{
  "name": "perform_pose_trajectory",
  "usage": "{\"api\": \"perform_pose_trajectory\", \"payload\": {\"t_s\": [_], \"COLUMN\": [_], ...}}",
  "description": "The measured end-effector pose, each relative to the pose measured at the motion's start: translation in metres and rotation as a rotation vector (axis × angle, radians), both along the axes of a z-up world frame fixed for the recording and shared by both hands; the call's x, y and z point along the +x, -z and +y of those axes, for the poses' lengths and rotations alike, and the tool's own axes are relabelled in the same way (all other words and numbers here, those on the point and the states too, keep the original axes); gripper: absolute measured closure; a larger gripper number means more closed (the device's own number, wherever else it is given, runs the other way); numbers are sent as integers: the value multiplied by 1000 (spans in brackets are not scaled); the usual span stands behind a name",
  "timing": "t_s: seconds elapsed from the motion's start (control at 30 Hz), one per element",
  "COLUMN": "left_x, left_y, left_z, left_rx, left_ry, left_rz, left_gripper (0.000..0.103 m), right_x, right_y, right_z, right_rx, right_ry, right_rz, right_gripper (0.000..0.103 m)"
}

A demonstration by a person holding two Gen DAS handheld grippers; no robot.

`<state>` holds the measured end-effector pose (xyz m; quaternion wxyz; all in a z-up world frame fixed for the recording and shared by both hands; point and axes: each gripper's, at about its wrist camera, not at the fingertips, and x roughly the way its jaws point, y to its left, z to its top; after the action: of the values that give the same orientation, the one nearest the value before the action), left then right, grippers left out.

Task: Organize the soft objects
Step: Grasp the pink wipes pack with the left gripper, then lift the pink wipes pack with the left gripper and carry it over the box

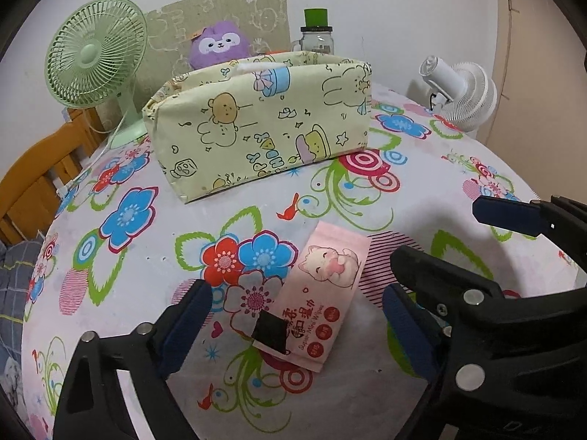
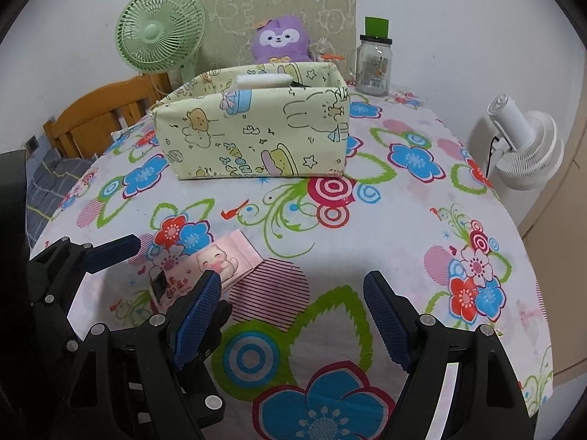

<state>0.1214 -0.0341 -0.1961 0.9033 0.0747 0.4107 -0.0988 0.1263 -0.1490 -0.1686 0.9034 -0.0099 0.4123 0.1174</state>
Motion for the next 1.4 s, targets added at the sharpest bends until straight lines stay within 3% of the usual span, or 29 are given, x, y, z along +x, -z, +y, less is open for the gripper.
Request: {"api": "perform_pose_trajectory", "payload": {"t_s": [0.23,0.43,0.5,0.67,0.8,1.4], "left_x": [7,7,7,5,6,4], "left_y": [8,9,9,6,6,-21], "left_z": [1,3,2,-3,-1,-9], "left_rx": [11,-27,-39,-31,-68,-72], "left_ry": [0,24,31,40,28,-60], "left_rz": [33,53,58,54,69,34], "left_gripper": [22,36,50,60,61,62], "right_x": [7,11,13,15,17,17], "right_y": [9,12,13,13,13,-12], "right_z": [-1,-3,-3,-3,-4,-17], "right_rx": [-10,7,11,8,20,59], "right_ry": [2,8,11,13,18,27], "right_rz": [34,50,55,58,62,58], "right_gripper": [21,21,21,21,21,21]}}
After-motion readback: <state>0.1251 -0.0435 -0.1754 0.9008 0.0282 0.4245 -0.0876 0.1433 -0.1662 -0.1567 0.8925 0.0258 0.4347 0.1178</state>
